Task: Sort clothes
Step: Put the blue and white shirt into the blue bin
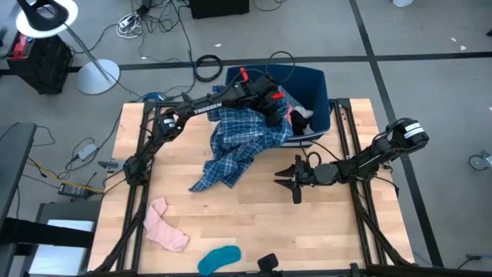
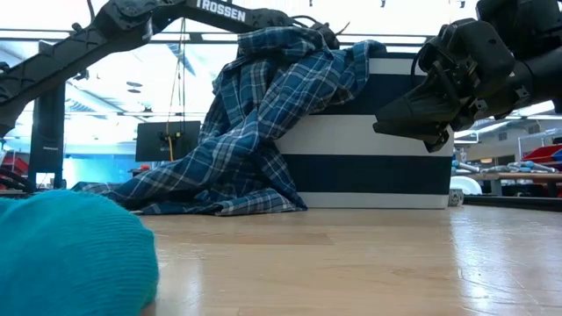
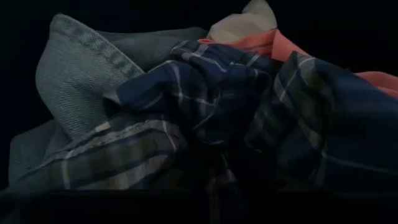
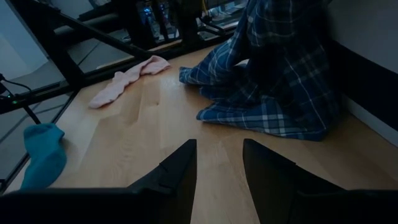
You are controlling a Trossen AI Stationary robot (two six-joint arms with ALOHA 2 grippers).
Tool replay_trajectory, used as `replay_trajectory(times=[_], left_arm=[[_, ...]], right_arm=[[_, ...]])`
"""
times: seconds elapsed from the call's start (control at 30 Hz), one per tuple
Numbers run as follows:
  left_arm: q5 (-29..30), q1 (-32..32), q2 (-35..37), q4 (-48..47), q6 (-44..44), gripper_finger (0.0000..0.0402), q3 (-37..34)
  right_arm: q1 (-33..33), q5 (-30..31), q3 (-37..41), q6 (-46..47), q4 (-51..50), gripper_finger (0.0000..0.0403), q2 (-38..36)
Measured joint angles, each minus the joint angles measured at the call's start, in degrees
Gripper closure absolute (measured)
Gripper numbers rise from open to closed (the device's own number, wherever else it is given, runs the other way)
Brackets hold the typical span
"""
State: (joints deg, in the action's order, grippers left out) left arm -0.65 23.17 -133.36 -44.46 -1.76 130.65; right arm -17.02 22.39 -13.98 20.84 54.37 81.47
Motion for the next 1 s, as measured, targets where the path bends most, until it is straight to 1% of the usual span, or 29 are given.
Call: replay_trajectory(times=[0.1,0.2,0.33,0.5,0.57,0.77,1.0], left_arm=[[0.17,0.14,0.52,0.38,0.06,0.0297,-0.02],[0.22,0.14,2.01,0.93,0.74,0.0286,-0.07],[0.18,-0.01,5.33,0.88,4.37,0.0284,-0.07],[1.05,-0.41,9.55,-0.76,6.18,0.0284,-0.09],[1.32,-0.69,11.28,-1.63,6.37,0.0284,-0.09],[2.26,-1.22,17.37,-8.50,6.49,0.0284,-0.09],[2.34,-2.64,24.83,-9.38,6.19,0.0284,-0.07]], right_arm=[[0.00,0.00,0.00,0.00,-0.01,0.0270,0.00],[0.00,0.00,0.00,0.00,-0.02,0.0270,0.00],[0.00,0.00,0.00,0.00,0.00,0.0270,0.00],[0.00,0.00,-0.02,0.00,-0.02,0.0270,0.00],[0.00,0.00,-0.02,0.00,-0.02,0.0270,0.00],[0.00,0.00,-0.02,0.02,-0.11,0.0270,0.00],[0.00,-0.01,-0.02,0.04,-0.24,0.0270,0.00]])
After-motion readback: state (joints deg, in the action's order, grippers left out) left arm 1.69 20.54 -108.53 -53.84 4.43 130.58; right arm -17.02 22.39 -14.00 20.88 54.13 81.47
